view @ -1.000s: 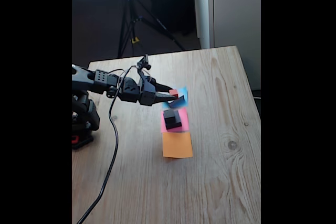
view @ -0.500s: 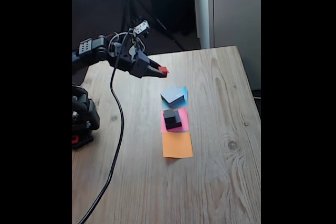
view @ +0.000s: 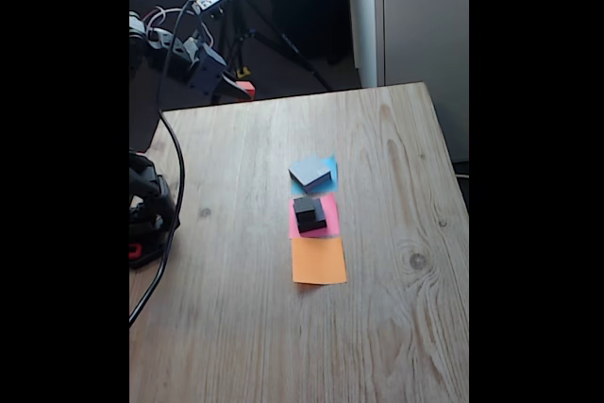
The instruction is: Tower of hanoi
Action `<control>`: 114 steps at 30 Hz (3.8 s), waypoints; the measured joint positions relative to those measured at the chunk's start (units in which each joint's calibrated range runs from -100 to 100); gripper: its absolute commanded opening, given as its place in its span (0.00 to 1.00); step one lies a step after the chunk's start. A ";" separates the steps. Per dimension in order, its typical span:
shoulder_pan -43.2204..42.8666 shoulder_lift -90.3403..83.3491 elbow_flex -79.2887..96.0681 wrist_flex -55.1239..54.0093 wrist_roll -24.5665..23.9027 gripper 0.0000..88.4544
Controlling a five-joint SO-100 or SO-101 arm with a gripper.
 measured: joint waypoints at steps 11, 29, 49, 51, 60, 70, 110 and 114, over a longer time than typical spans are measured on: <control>0.31 -14.88 51.98 -39.15 0.00 0.03; -3.20 4.87 79.18 -94.64 0.00 0.04; -3.10 33.69 75.27 -121.70 0.00 0.04; -3.10 35.66 74.23 -123.22 0.00 0.06; -3.30 38.39 73.19 -126.50 0.00 0.06; -3.30 40.10 73.10 -127.14 0.00 0.07; -0.52 -8.55 75.53 -77.58 -2.95 0.00; 0.93 -14.28 65.36 -57.97 -4.69 0.00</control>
